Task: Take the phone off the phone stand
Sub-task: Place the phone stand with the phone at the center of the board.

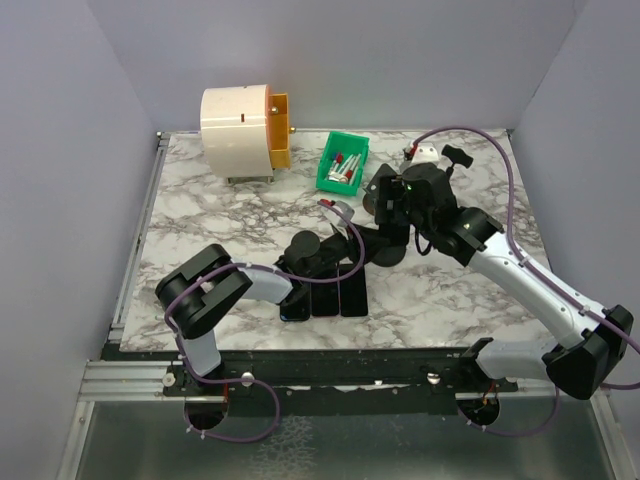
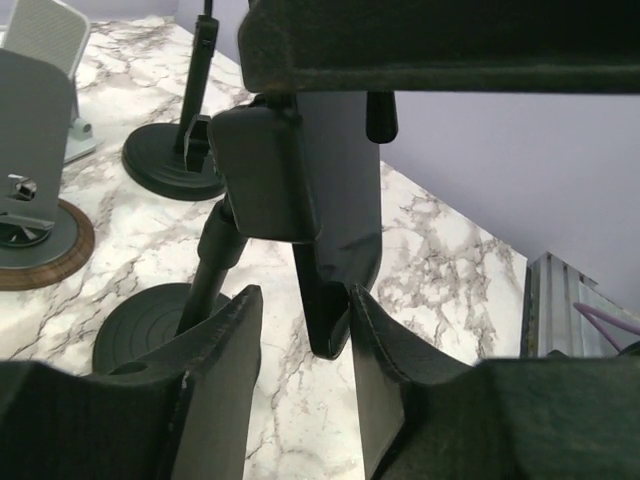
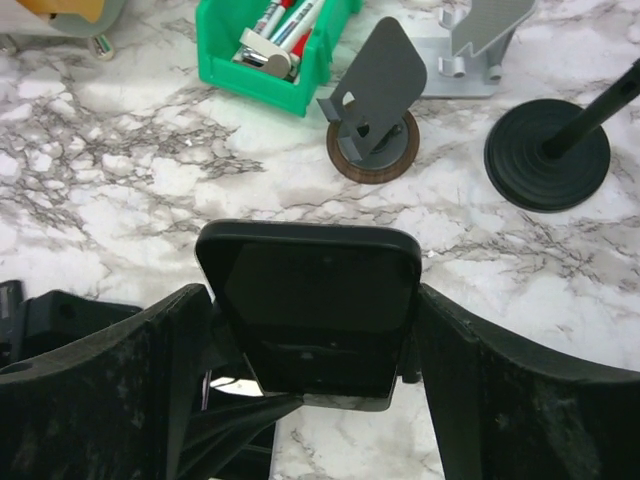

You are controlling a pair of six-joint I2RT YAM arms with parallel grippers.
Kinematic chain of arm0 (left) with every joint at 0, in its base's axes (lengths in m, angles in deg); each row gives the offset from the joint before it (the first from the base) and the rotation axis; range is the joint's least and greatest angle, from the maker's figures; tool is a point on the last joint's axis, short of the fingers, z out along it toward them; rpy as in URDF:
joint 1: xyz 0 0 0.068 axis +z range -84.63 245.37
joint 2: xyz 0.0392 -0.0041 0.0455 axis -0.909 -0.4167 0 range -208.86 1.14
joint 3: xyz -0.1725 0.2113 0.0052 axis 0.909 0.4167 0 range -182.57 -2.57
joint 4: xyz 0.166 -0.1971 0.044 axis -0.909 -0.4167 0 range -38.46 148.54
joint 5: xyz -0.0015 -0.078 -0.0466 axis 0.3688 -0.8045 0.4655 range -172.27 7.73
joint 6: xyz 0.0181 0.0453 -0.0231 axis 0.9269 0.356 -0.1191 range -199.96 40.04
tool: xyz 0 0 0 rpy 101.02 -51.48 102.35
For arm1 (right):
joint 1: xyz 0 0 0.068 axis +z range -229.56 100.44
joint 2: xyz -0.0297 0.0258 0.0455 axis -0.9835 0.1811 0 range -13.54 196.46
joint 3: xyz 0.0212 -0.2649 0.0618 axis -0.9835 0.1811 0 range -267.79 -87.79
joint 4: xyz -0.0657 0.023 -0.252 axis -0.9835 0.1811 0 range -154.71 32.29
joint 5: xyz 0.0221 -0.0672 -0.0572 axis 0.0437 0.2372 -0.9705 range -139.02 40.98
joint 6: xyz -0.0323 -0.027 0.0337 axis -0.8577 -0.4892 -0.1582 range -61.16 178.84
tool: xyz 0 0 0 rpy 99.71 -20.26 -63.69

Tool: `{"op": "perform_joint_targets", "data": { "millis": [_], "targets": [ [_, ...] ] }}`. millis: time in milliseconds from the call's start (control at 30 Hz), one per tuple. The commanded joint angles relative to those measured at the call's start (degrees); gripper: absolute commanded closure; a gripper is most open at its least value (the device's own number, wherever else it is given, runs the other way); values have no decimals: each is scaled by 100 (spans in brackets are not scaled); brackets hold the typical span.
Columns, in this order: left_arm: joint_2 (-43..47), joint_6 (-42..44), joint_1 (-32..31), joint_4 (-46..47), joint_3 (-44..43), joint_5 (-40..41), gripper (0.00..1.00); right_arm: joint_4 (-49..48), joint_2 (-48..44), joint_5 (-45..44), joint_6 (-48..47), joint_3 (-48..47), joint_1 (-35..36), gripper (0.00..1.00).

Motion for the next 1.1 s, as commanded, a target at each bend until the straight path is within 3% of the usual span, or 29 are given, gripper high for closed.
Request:
{"op": "perform_joint_targets", "data": {
  "millis": [0, 167, 367, 500, 533, 667, 800, 933, 1067],
  "targets": [
    [126, 57, 74, -125, 114, 320, 56, 245, -102, 414, 287, -194, 66, 12],
    [244, 61, 78, -134, 214, 344, 51, 382, -73, 384, 332, -367, 66, 1],
    [459, 41, 76, -164, 378, 408, 43, 681, -189, 319, 314, -599, 68, 0],
    [879, 135, 78, -410, 572, 662, 25, 1024, -180, 71, 241, -873, 66, 0],
    [1119, 231, 78, -536, 623, 725, 5, 1104, -171, -54, 215, -927, 66, 0],
    [2101, 770, 76, -1766, 545, 1370, 1, 1215, -199, -654, -62, -989, 66, 0],
    [2846, 887, 78, -3424, 125, 2563, 1, 1212, -285, -1347, -171, -991, 67, 0],
    [3147, 909, 77, -4988, -639, 3640, 1, 928, -583, -770, -298, -906, 66, 0],
    [3215, 887, 87, -5936, -1152, 4310, 1, 1241, -494, -146, -280, -1285, 66, 0]
  ]
}}
